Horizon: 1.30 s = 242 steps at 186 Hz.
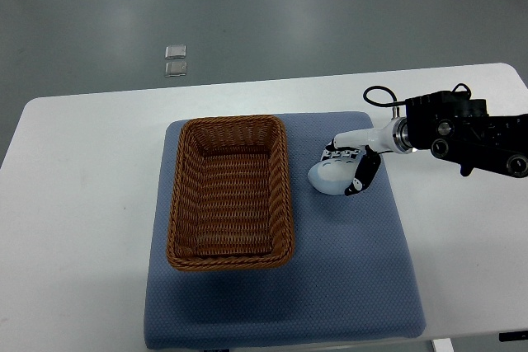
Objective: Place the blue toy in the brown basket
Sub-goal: 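Lift the plush toy with the right hand and carry it over the basket, then open the right hand to drop the toy into the basket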
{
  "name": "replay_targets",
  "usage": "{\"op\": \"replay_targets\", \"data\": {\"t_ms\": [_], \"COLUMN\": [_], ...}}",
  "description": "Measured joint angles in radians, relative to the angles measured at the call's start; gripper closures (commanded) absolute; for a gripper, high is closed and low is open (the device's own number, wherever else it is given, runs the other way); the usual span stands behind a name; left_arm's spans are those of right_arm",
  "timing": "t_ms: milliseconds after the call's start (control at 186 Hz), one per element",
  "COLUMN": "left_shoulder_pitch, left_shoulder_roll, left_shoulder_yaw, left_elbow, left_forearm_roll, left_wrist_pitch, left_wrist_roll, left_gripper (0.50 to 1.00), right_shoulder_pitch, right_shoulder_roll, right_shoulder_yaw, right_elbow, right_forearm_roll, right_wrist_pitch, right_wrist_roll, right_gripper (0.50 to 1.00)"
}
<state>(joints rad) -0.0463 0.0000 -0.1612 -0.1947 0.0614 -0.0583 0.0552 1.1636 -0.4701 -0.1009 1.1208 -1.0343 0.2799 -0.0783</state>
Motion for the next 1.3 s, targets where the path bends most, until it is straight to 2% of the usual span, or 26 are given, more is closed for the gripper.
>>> {"op": "replay_targets", "data": {"t_ms": [231,434,590,740,848,998,1298], "left_shoulder_pitch": [0.0,0.0,0.0,0.0,0.0,0.0,0.0], "left_shoulder_roll": [0.0,0.0,0.0,0.0,0.0,0.0,0.0], "left_shoulder_yaw": [0.0,0.002,0.002,0.002,0.002,0.002,0.0], "left_elbow": [0.001,0.001,0.001,0.001,0.001,0.001,0.001], "left_forearm_roll": [0.0,0.0,0.0,0.0,0.0,0.0,0.0], "left_wrist_pitch": [0.0,0.0,0.0,0.0,0.0,0.0,0.0], "left_wrist_roll": [0.0,0.0,0.0,0.0,0.0,0.0,0.0], "left_gripper": [0.5,0.5,0.5,0.5,0.5,0.5,0.5], "right_shoulder_pitch": [0.02,0.14,0.208,0.218,0.197,0.167,0.101], "right_shoulder_roll": [-0.022,-0.066,-0.057,0.019,0.097,0.207,0.354], "right_shoulder_yaw": [0.007,0.019,0.019,0.044,0.048,0.04,0.036], "right_elbow": [-0.004,0.031,0.059,0.072,0.069,0.024,-0.068], "right_forearm_roll": [-0.019,0.012,0.079,0.151,0.164,0.163,0.145], "right_wrist_pitch": [-0.009,0.024,0.031,0.016,-0.032,-0.089,-0.121], "right_wrist_roll": [0.01,0.012,0.013,0.066,0.09,0.098,0.099], "right_gripper": [1.0,1.0,1.0,1.0,1.0,1.0,1.0]}}
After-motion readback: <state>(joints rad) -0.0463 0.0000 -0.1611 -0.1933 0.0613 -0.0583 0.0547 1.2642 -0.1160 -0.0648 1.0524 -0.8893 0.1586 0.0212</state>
